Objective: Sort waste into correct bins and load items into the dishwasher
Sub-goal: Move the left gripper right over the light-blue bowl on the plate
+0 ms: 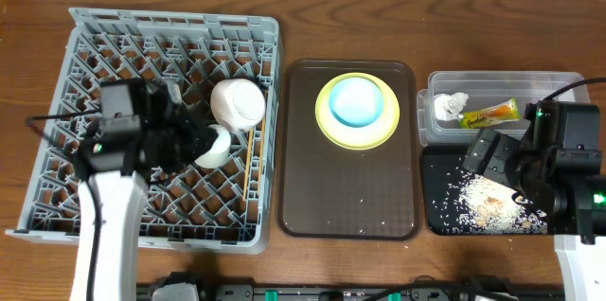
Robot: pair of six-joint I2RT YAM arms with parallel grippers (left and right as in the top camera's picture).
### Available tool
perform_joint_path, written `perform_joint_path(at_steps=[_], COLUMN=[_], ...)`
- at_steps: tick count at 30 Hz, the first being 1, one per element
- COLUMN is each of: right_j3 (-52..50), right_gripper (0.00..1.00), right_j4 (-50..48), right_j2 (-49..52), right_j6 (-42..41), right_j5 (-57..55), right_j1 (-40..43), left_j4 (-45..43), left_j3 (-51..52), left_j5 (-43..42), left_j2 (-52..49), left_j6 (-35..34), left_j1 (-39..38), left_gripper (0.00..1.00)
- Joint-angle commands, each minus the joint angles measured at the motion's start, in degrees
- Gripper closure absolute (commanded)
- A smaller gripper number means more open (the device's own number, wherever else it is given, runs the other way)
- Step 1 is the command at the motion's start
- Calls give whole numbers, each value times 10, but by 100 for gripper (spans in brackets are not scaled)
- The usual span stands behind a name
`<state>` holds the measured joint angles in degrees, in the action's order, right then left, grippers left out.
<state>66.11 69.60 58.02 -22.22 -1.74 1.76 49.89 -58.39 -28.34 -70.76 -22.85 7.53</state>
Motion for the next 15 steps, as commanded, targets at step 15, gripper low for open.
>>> perform_joint_path(at_steps=[15], right_j3=[2], right_gripper=[1], right_j4=[1], right_j2=[0], right_j6=[7], right_j5=[-4], right_j1=[5], left_j4=[31], left_j3=[-35], left_j5=[116], left_j2=[-70], left_j6=[0], left_j1=[-3], left_gripper=[92])
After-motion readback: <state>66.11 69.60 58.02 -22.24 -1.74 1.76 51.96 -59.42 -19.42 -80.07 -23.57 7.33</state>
